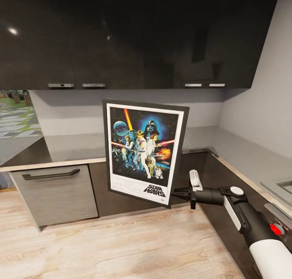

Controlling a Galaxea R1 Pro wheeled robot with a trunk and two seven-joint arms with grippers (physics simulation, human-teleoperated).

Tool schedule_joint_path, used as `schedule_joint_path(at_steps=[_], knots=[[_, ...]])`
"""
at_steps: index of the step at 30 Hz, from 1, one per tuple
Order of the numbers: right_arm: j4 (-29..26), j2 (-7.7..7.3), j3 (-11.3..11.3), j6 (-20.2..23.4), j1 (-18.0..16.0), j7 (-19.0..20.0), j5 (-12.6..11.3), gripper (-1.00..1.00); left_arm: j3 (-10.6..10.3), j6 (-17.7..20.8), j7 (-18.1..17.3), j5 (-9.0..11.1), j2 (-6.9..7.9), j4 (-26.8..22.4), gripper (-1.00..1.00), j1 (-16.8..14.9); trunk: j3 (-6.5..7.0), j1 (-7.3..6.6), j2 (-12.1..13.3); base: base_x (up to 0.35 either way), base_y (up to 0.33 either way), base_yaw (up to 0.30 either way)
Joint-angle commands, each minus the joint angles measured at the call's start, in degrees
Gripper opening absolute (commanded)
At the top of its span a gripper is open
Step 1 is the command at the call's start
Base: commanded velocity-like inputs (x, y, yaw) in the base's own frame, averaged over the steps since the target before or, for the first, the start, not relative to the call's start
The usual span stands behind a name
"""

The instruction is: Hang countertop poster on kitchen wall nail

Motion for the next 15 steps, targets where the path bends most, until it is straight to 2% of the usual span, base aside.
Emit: schedule_joint_path(at_steps=[1,15], knots=[[0.01,-0.06,0.16,0.81,-0.05,0.15,-0.43,-1.0,0.22,-0.04,-0.38,0.0,-0.03,-0.05,1.0,0.0,0.12,-0.22,0.37,0.0,0.0,0.0],[-0.05,0.17,0.28,0.81,-0.05,0.08,-0.53,-1.0,0.22,0.0,-0.38,-0.02,-0.06,-0.05,1.0,0.0,2.63,-3.29,5.98,0.0,0.0,0.0]])
